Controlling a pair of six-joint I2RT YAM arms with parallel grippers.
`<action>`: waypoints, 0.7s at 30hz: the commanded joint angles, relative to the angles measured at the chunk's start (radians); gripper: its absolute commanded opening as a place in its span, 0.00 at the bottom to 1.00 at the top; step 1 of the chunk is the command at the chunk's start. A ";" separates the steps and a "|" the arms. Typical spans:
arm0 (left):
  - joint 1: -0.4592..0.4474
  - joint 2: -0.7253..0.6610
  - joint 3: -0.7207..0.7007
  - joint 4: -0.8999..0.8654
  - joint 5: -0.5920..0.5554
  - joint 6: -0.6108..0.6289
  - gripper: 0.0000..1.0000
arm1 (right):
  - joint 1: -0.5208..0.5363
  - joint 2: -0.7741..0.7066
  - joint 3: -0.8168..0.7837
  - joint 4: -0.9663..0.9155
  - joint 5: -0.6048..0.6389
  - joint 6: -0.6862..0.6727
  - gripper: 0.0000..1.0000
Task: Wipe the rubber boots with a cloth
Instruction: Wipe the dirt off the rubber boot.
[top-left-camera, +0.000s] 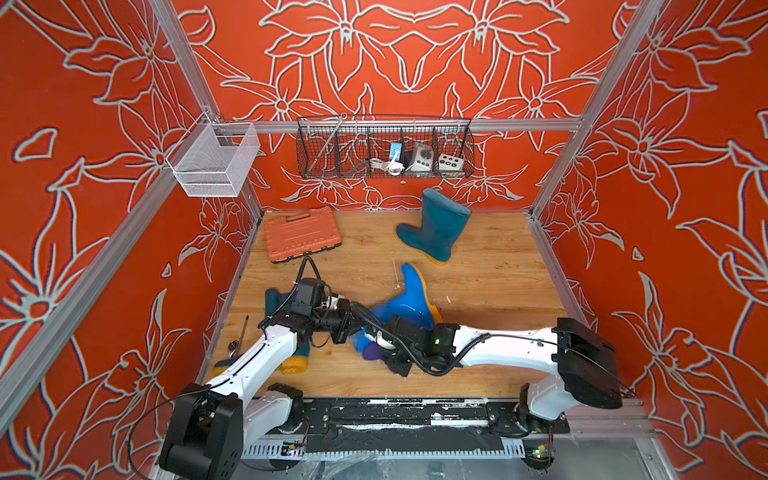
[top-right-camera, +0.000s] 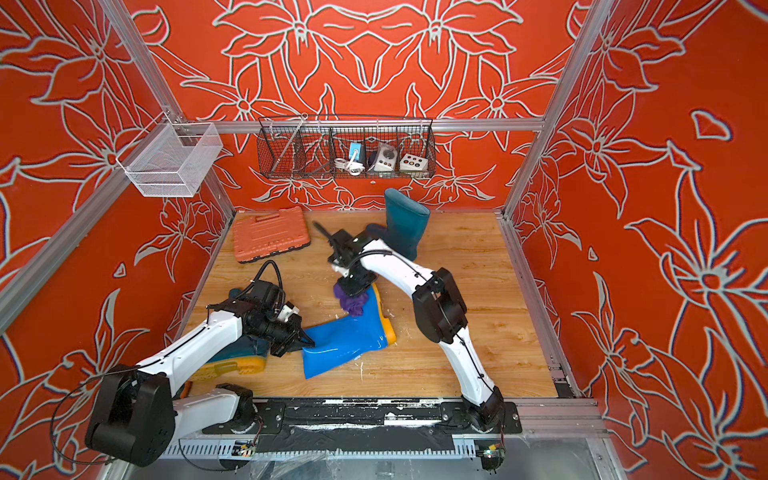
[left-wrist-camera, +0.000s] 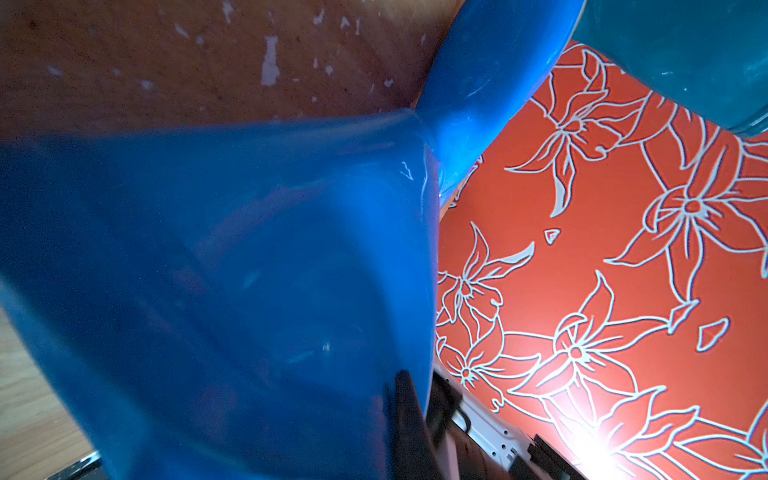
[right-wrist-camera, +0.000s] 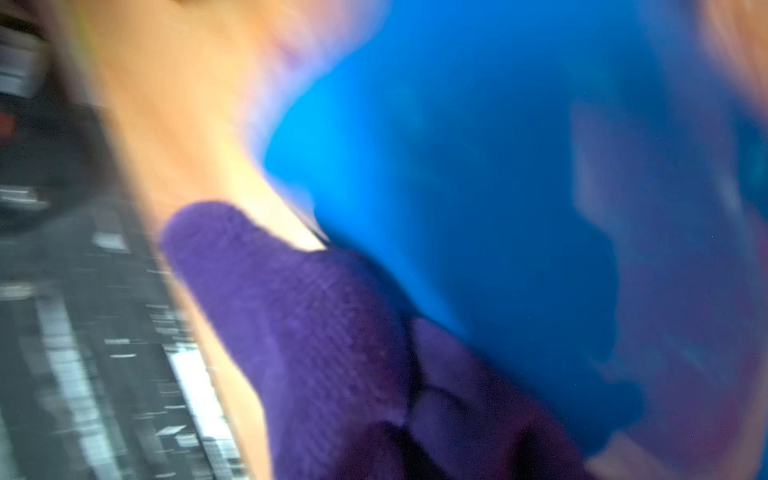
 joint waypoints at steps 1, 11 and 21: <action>-0.002 -0.032 0.029 0.032 0.041 -0.051 0.00 | -0.052 0.003 -0.089 -0.039 -0.038 -0.030 0.00; -0.001 -0.063 -0.017 0.043 0.044 -0.056 0.00 | -0.383 -0.384 -0.535 -0.092 0.193 -0.078 0.00; -0.002 -0.067 -0.027 0.037 0.089 -0.050 0.00 | 0.003 -0.176 -0.297 0.086 0.180 -0.035 0.00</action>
